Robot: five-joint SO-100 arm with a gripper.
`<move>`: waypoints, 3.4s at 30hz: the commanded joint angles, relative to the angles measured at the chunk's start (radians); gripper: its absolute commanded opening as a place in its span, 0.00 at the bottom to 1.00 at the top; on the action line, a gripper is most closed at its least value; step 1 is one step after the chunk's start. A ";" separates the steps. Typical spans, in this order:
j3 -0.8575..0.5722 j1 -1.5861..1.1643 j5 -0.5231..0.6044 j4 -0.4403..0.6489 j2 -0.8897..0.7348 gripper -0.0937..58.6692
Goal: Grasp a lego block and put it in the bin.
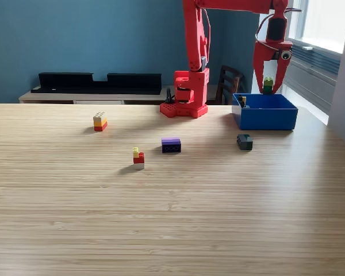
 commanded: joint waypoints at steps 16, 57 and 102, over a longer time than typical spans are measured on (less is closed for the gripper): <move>-0.005 0.014 -0.031 0.011 0.078 0.35; 0.130 1.339 -0.152 -0.192 0.078 0.00; 0.436 1.466 -0.238 -0.419 0.081 0.51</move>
